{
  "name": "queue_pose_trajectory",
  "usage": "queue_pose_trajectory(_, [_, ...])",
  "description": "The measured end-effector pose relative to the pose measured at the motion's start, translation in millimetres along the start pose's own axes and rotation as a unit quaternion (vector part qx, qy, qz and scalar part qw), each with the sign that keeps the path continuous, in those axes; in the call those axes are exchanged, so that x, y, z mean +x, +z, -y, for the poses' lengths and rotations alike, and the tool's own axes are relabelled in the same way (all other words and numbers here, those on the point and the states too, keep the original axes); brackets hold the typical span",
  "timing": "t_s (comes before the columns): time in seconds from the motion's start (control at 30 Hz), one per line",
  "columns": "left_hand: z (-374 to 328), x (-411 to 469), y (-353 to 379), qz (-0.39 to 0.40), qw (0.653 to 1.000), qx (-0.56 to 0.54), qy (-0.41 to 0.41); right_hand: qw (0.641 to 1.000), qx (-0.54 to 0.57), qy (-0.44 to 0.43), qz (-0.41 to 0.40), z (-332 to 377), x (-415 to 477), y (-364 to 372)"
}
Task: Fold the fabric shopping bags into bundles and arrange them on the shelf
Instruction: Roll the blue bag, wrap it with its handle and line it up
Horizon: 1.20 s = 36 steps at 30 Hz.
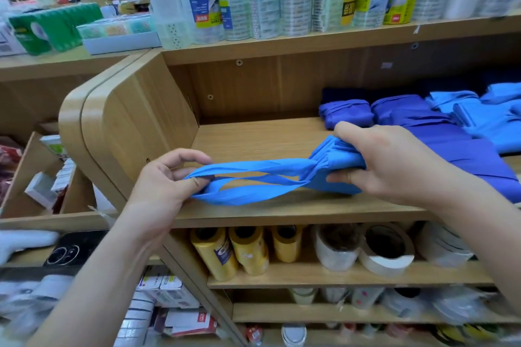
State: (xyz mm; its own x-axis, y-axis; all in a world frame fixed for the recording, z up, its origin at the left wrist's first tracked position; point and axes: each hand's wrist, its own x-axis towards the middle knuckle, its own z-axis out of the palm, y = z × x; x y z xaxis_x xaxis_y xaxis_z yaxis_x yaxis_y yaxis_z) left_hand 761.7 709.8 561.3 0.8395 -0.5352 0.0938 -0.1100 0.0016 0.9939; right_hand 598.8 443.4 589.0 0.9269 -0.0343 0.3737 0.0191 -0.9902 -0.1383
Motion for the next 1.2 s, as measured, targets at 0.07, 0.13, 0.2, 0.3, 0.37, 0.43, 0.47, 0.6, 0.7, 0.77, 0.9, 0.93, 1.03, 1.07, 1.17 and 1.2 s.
queue_pose_trajectory(0.07, [-3.2,-4.8,-5.5,0.077,0.996,-0.006,-0.035,1.0,0.013,0.012,0.004,-1.6,-0.4,-1.7])
queue_pose_trajectory(0.13, [-11.0,-9.5,-11.8,0.124,0.989,0.078,-0.025,0.999,0.026,0.036,0.024,-2.2,1.6,-7.6])
queue_pose_trajectory(0.2, [-27.1,-14.2,-7.6,0.065,0.969,0.208,0.118,0.997,0.029,0.053,0.044,-2.7,4.8,-12.7])
queue_pose_trajectory(0.3, [-44.6,-23.6,21.8,0.059,0.895,0.3,0.325,0.997,0.037,0.046,0.054,-0.5,9.9,-16.2])
queue_pose_trajectory(0.37, [-38.4,-25.2,47.8,0.104,0.822,0.402,0.39,0.996,0.055,0.03,0.059,1.8,12.8,-17.5])
queue_pose_trajectory(0.43, [-22.7,-21.0,67.5,0.132,0.751,0.499,0.412,0.995,0.076,0.014,0.067,3.1,14.6,-18.7])
queue_pose_trajectory(0.47, [-16.8,-17.7,74.2,0.135,0.734,0.526,0.409,0.994,0.083,0.009,0.073,3.2,15.1,-18.9])
queue_pose_trajectory(0.6, [-8.7,-4.1,82.6,0.103,0.707,0.57,0.406,0.979,0.18,0.033,0.094,-0.3,13.9,-21.9])
queue_pose_trajectory(0.7, [-8.3,0.8,79.7,0.161,0.712,0.581,0.36,0.97,0.21,0.038,0.117,-5.7,12.1,-25.6])
queue_pose_trajectory(0.77, [-18.3,2.4,68.0,0.228,0.758,0.565,0.232,0.97,0.202,0.047,0.125,-13.4,10.3,-25.1])
queue_pose_trajectory(0.9, [-44.1,2.5,30.0,0.43,0.843,0.32,0.048,0.952,0.257,0.097,0.131,-32.1,6.6,-23.8])
queue_pose_trajectory(0.93, [-49.8,1.9,22.7,0.462,0.849,0.249,0.06,0.94,0.294,0.105,0.135,-34.0,6.2,-22.5])
queue_pose_trajectory(1.03, [-53.6,1.7,10.4,0.478,0.871,0.03,0.105,0.919,0.35,0.109,0.142,-32.9,8.8,-14.0])
queue_pose_trajectory(1.07, [-52.3,2.2,11.2,0.46,0.88,-0.029,0.119,0.915,0.362,0.11,0.139,-31.6,9.6,-9.6])
queue_pose_trajectory(1.17, [-42.0,7.5,17.0,0.458,0.862,-0.19,0.109,0.914,0.371,0.109,0.125,-24.6,11.4,-2.7])
queue_pose_trajectory(1.2, [-39.9,10.7,19.7,0.465,0.847,-0.243,0.085,0.917,0.366,0.101,0.118,-21.2,11.5,-2.7])
